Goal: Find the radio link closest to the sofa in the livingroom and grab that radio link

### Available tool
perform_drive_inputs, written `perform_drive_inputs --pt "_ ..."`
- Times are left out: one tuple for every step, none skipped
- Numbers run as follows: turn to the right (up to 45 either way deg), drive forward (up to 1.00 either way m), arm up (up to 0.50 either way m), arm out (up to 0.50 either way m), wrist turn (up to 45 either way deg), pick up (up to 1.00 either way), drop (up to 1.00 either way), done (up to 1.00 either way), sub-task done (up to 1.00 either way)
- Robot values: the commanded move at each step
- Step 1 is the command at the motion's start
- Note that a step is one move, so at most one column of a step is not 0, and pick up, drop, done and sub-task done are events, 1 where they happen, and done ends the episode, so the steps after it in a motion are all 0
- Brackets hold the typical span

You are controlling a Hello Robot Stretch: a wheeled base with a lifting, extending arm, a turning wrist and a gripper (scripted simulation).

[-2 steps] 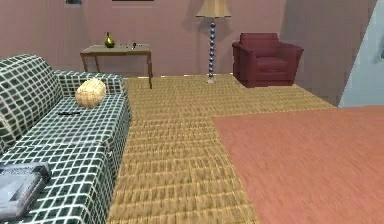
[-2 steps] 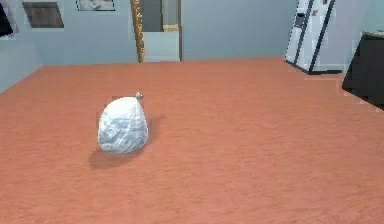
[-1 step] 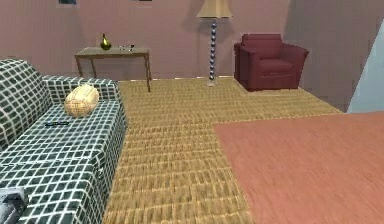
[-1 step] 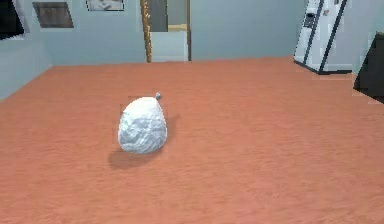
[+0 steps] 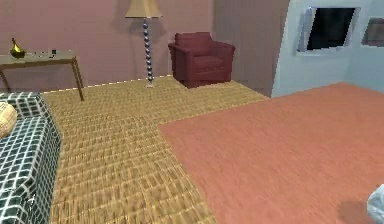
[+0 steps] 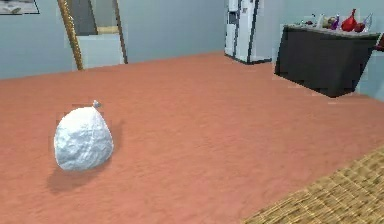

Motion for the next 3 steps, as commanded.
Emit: perform_drive_inputs --pt "0.0 0.40 0.00 0.00 0.0 0.00 0.00 0.00 0.00" --pt "-24.0 0.00 0.00 0.00 0.0 0.00 0.00 0.00 0.00" --pt "0.0 1.00 0.00 0.00 0.0 0.00 0.00 0.00 0.00"
